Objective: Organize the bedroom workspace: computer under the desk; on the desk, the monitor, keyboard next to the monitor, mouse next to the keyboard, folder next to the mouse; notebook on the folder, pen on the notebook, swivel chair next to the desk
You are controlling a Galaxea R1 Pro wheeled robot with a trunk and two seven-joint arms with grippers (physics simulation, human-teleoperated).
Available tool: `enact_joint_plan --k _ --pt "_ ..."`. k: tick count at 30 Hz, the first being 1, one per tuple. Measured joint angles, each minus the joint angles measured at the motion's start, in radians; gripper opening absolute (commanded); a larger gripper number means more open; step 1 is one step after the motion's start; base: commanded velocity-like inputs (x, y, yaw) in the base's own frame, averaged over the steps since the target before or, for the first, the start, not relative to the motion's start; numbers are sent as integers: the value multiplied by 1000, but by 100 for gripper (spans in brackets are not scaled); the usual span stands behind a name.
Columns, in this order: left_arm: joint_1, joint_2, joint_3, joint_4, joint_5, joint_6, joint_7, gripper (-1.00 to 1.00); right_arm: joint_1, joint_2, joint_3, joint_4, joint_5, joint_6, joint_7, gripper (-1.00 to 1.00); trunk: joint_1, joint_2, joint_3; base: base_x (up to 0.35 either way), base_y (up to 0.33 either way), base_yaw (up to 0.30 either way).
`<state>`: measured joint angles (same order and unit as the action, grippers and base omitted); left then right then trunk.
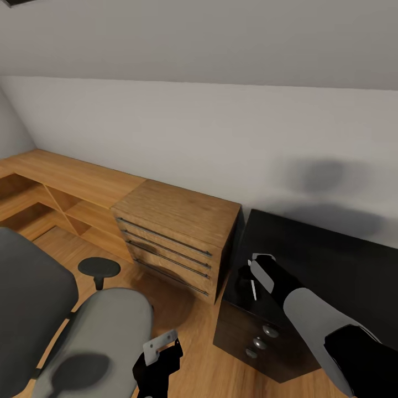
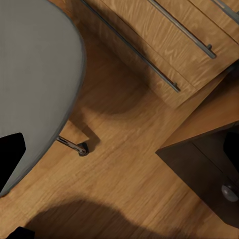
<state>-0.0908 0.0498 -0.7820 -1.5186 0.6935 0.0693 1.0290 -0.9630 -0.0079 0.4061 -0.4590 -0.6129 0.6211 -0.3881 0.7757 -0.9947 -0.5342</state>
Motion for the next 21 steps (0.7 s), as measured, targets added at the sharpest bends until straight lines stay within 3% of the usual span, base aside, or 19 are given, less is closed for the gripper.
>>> enact_joint_plan --k 5,10,21 --pt "0 0 0 0 0 0 0 100 0 -1 0 -6 10 20 3 -100 0 0 0 0 0 0" --pt "0 0 0 1 0 0 0 100 0 -18 -2 -5 9 33 64 -100 0 0 0 0 0 0" --pt "0 0 0 2 -1 0 0 100 0 -22 -3 -5 8 35 77 -100 0 0 0 0 0 0"
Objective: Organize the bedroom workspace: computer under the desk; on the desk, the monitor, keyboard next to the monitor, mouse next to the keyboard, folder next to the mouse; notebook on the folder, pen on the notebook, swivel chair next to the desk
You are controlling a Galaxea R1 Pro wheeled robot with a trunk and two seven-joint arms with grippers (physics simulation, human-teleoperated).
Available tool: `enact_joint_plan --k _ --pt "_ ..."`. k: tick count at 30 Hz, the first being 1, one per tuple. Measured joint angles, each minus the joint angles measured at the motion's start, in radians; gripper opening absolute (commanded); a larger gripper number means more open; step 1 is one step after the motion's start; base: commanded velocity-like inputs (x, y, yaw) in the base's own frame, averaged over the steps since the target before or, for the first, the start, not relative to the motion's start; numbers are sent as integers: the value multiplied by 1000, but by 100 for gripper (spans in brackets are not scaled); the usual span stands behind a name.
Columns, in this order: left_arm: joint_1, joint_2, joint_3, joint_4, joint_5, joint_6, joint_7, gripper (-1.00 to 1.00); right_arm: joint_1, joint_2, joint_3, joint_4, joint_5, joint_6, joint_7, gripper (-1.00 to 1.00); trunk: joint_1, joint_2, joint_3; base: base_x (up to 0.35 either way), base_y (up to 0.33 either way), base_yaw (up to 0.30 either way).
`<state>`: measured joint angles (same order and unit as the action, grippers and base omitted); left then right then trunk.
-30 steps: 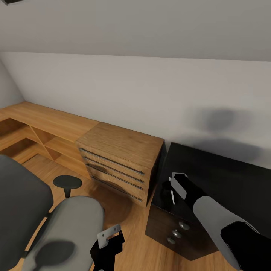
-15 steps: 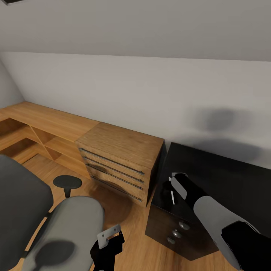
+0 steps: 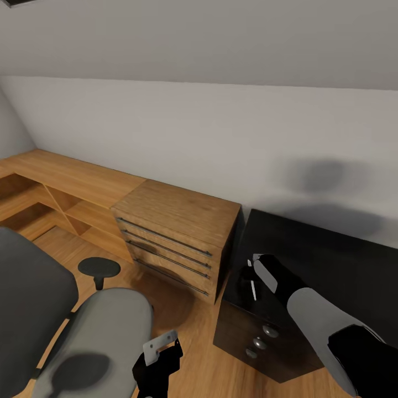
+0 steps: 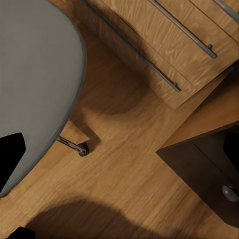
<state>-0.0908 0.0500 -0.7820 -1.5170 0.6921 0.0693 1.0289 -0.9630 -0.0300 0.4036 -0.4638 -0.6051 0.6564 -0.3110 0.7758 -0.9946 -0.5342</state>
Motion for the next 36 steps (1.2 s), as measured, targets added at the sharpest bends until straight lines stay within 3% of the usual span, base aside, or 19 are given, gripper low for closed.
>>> enact_joint_plan --k 14,23,36 --pt "0 1 1 0 0 0 0 100 0 -9 -2 0 -14 3 7 -100 0 0 0 0 0 0" --pt "0 1 0 0 1 0 0 100 0 -13 0 -5 13 33 49 -100 0 0 0 0 0 0" --pt "0 0 0 0 1 0 0 100 0 -14 0 -8 18 45 55 -100 0 0 0 0 0 0"
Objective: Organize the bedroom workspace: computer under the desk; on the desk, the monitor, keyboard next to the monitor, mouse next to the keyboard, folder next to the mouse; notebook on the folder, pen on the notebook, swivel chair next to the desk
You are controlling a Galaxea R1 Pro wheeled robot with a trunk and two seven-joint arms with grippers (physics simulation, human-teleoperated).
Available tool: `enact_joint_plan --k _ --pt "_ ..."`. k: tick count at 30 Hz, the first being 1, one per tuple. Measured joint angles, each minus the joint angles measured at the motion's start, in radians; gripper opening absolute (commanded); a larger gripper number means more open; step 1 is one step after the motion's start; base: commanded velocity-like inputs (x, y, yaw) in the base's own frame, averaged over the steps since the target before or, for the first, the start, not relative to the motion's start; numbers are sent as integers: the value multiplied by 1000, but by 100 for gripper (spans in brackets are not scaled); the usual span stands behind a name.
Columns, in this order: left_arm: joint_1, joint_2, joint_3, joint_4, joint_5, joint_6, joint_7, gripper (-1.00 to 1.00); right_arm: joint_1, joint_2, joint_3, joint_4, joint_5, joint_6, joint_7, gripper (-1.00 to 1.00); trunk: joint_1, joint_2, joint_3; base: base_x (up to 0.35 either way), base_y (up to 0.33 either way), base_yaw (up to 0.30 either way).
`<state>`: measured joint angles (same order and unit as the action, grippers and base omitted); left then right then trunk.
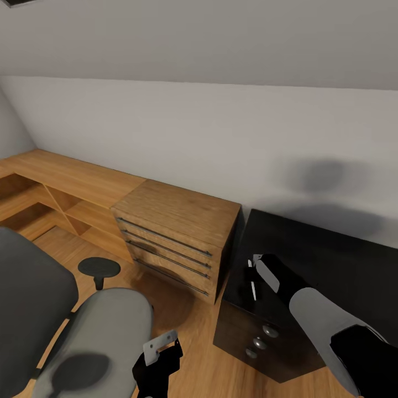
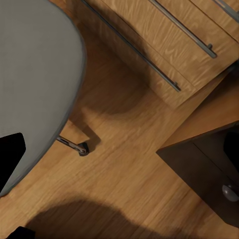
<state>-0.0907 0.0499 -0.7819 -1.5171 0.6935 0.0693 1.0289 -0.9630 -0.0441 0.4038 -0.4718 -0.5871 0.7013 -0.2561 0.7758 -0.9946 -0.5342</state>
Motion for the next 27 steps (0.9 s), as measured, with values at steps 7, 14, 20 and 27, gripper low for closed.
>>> enact_joint_plan --k 7,14,20,27 --pt "0 0 0 0 0 0 0 100 0 0 0 0 -2 0 0 -100 0 0 0 0 0 0" --pt "0 0 0 0 0 0 0 100 0 -1 0 0 -7 0 -2 -100 0 0 0 0 0 0" --pt "0 0 0 0 0 0 0 100 0 -1 0 0 -8 0 -3 -100 0 0 0 0 0 0" --pt "0 0 0 0 0 0 0 100 0 -12 -2 19 -16 2 -1 -100 -23 42 19 0 0 0"
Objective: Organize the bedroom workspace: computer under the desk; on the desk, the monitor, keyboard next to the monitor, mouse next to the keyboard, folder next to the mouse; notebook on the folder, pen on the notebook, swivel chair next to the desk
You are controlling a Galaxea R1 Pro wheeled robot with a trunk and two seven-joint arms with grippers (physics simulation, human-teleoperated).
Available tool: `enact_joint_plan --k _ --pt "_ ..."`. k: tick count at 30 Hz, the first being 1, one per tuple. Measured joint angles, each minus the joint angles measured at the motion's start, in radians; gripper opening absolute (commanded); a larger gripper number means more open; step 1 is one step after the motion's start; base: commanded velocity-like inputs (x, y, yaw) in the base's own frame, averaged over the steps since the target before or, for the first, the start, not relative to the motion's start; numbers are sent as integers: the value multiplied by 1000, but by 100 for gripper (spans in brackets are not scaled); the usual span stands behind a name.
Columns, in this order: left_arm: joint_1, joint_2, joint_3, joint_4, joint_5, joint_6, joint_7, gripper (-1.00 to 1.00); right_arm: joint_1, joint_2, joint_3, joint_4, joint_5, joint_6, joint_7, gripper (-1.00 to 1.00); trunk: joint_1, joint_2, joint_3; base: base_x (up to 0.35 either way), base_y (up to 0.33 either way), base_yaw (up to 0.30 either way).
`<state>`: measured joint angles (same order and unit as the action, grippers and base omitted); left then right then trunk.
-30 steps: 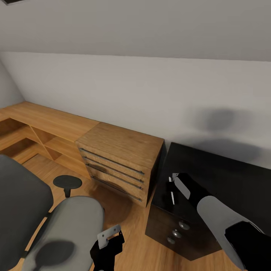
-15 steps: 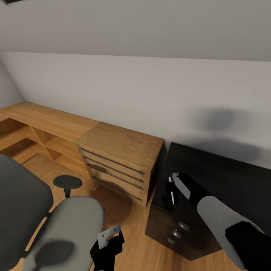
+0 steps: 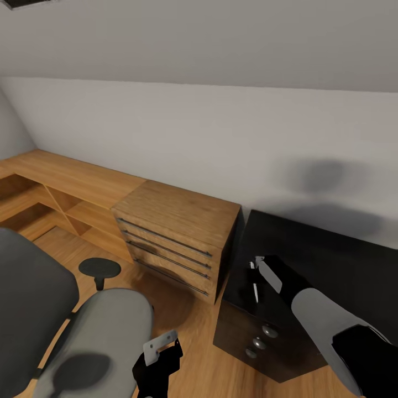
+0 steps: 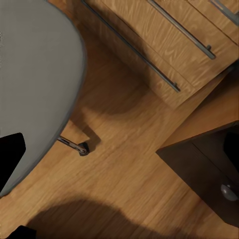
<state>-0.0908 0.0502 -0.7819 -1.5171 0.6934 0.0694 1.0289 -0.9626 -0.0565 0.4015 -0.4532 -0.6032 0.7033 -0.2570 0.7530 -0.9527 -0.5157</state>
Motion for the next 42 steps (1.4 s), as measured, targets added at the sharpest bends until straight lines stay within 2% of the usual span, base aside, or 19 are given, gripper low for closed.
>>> enact_joint_plan --k 3,8,10,13,16,22,27,29,30,33,42 --pt "0 0 0 1 0 0 0 100 0 -11 -2 -20 0 2 3 -100 -12 21 9 0 0 0" --pt "0 0 0 3 0 1 0 100 19 -63 -2 -170 -10 8 0 -100 -31 56 25 0 0 0" --pt "0 0 0 5 0 1 0 100 61 -96 -2 -273 -32 25 -2 -100 -38 70 31 -103 0 0" --pt "0 0 0 6 0 1 0 100 113 -164 -1 -431 -56 43 -15 -100 -49 91 41 -286 0 0" --pt "0 0 0 6 0 1 0 100 126 -184 -4 -457 -61 46 -37 -100 -61 112 50 -324 0 0" --pt "0 0 0 10 0 1 0 100 132 -196 -28 -471 -63 48 -54 -100 -84 154 69 -318 0 0" --pt "0 0 0 12 0 1 0 100 132 -197 -80 -477 -64 48 -55 -100 -104 189 85 -88 0 0" --pt "0 0 0 13 1 1 0 100 133 -197 -118 -493 -64 48 -55 -100 -111 203 91 -13 0 0" --pt "0 0 0 13 1 1 0 100 134 -197 -124 -498 -65 47 -55 -100 -115 210 94 -8 0 0" --pt "0 0 0 14 1 1 0 100 135 -197 -130 -506 -65 48 -55 -100 -127 231 104 -5 0 0" --pt "0 0 -8 31 0 1 0 100 137 -201 -142 -511 -62 43 -56 -100 -127 232 104 0 0 -137"
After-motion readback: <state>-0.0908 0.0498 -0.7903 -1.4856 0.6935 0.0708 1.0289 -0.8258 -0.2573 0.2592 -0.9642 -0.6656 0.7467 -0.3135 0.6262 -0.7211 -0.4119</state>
